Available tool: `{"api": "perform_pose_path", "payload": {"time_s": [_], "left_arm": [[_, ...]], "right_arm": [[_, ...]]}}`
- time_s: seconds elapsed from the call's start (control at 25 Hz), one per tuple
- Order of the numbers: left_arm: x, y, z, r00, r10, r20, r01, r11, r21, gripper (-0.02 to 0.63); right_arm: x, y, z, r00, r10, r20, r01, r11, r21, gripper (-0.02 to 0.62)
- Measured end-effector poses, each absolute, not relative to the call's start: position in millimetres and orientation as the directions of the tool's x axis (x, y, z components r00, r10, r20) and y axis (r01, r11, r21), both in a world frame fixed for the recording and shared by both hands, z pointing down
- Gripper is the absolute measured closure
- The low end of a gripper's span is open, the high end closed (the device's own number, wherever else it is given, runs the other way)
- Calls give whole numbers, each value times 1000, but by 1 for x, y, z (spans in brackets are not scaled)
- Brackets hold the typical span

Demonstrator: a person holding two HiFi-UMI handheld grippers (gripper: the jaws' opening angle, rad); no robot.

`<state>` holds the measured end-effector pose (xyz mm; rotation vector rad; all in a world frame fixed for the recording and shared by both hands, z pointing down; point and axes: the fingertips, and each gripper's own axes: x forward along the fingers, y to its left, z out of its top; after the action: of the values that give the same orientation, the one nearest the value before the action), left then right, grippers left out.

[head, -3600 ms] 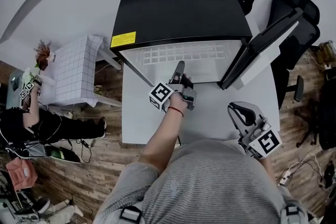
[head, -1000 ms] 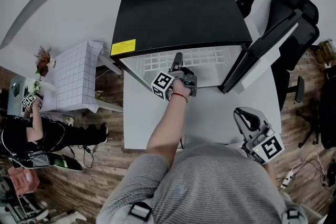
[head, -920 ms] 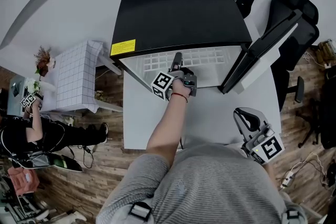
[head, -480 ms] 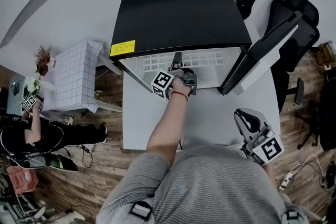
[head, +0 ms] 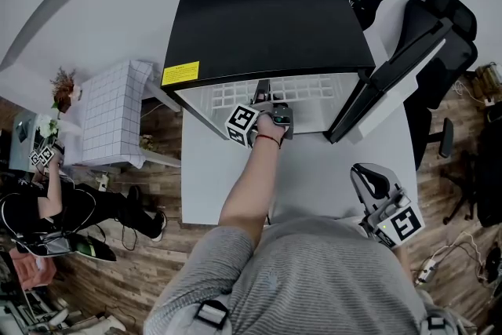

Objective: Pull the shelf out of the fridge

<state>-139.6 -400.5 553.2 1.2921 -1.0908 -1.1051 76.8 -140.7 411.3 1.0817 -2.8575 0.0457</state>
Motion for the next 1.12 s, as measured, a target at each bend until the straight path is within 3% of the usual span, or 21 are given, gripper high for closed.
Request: {"api": "perform_pose_path", "payload": {"time_s": [0.36,0.72,1.12], "left_arm": [[-142,-403,558,128,-992,7,-5,7,1000,463],[-143,-404,557,109,-994,6,-11,5,1000,543],[-143,-403,554,108,-994,-6,-14,-7,1000,566]], "right_arm": [[79,-144,413,-746,-658,102,-660,751,12,581],[80,-145,413,-745,-659,101,-662,750,12,581],[82,-140,414,-739,-664,114,-666,745,17,581]]}}
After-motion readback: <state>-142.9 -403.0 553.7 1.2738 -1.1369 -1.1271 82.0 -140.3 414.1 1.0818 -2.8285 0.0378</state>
